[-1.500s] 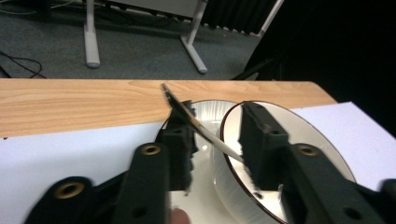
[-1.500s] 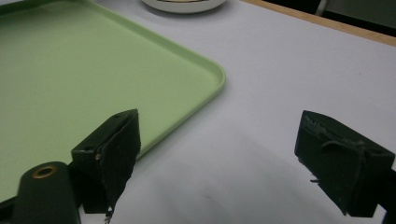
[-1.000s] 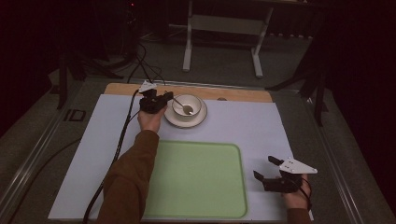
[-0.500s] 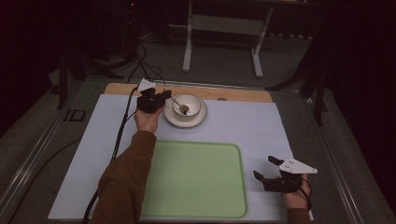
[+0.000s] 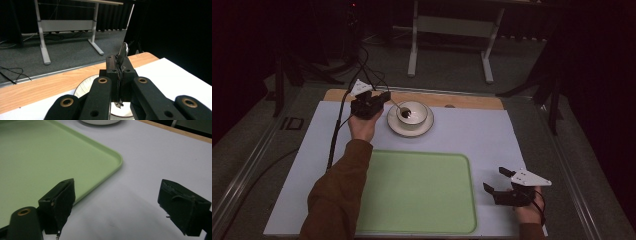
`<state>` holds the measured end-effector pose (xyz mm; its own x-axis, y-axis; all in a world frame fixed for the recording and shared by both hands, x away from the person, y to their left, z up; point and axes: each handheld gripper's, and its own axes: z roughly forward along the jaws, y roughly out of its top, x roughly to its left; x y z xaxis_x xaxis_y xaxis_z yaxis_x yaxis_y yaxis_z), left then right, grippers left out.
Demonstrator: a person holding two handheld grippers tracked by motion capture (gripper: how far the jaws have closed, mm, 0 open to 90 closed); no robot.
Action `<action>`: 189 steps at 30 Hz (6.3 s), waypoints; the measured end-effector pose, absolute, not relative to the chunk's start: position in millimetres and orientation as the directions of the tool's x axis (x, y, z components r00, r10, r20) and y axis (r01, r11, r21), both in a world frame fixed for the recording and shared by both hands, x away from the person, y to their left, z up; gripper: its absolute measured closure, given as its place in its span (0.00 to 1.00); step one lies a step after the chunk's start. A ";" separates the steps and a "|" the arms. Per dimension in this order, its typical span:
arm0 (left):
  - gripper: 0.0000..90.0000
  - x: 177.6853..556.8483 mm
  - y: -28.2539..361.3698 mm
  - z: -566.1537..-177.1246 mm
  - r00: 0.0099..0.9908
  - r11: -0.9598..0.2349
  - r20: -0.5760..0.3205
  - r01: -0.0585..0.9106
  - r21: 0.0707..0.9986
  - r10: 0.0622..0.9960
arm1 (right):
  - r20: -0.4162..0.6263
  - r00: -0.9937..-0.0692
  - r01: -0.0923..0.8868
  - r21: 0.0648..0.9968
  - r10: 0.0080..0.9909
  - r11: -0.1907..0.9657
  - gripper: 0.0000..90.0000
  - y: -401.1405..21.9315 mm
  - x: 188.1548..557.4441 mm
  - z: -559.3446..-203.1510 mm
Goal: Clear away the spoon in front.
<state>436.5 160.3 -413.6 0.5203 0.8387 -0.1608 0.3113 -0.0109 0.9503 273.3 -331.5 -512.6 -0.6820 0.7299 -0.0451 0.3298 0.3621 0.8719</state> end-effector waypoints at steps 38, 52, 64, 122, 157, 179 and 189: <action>0.98 362.0 208.2 -386.5 0.533 -0.051 -0.113 0.282 0.958 0.839 | -0.049 -0.684 0.329 0.870 0.728 0.368 0.16 -329.5 272.9 -512.5; 0.98 342.0 222.7 -399.4 0.519 -0.066 -0.127 0.337 0.939 0.845 | -0.052 -0.685 0.330 0.867 0.727 0.373 0.16 -329.2 273.0 -512.7; 0.98 329.7 229.7 -408.6 0.519 -0.114 -0.112 0.384 0.916 0.847 | -0.052 -0.686 0.332 0.865 0.726 0.376 0.16 -328.8 273.0 -512.9; 0.99 341.4 219.7 -432.7 0.581 -0.188 -0.100 0.414 0.890 0.808 | -0.051 -0.690 0.337 0.860 0.722 0.382 0.16 -328.5 273.7 -513.4; 0.98 306.3 206.3 -432.9 0.696 -0.293 -0.190 0.513 0.807 0.693 | -0.054 -0.694 0.340 0.854 0.718 0.393 0.16 -327.5 274.3 -513.9; 0.90 309.9 205.8 -479.9 0.705 -0.283 -0.259 0.553 0.783 0.660 | -0.057 -0.698 0.338 0.852 0.714 0.398 0.16 -327.4 274.7 -513.7; 0.89 312.8 207.6 -492.4 0.681 -0.275 -0.272 0.580 0.766 0.680 | -0.058 -0.698 0.338 0.852 0.714 0.399 0.16 -327.5 274.9 -513.8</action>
